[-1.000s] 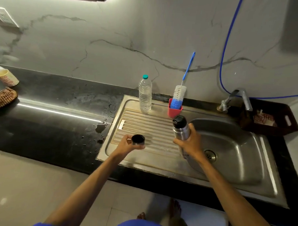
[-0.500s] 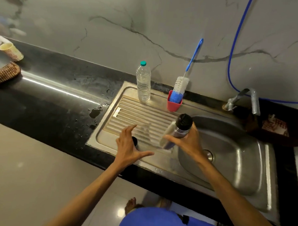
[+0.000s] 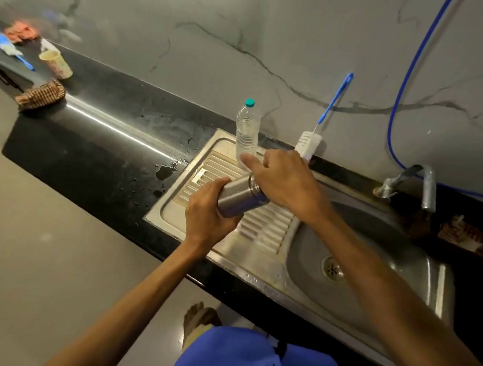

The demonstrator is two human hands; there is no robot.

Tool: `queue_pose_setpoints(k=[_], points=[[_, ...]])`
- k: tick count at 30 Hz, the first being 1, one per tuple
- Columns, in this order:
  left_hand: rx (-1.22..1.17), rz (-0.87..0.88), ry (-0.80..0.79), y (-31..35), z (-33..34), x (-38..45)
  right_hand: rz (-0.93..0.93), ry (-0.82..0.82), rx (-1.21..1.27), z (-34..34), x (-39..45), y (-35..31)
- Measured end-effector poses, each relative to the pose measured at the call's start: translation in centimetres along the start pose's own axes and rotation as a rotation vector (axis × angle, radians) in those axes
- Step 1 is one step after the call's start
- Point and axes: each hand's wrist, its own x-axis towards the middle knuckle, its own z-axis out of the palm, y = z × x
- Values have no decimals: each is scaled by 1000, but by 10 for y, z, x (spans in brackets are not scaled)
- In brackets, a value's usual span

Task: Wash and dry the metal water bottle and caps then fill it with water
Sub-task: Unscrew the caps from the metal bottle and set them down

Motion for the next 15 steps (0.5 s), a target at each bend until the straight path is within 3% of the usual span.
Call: queue_pose_setpoints(k=[3,6,8,12,15], points=[[-56,-25,-56,-18,-15,6,-312,-4,-248,2,19,-20],[-119,-168,-87,-53,-33,19,-584,-208,-152,-13,35,-44],[-104,-234,-77,-79,-45,30,-653,-203,-20,-34,48,-54],[-151,-356,24,-137,-70,59,-445,-91,596,-46,63,-60],[-206,-368,-3,-175,-85,78,-66,-47,1118,20,72,-51]])
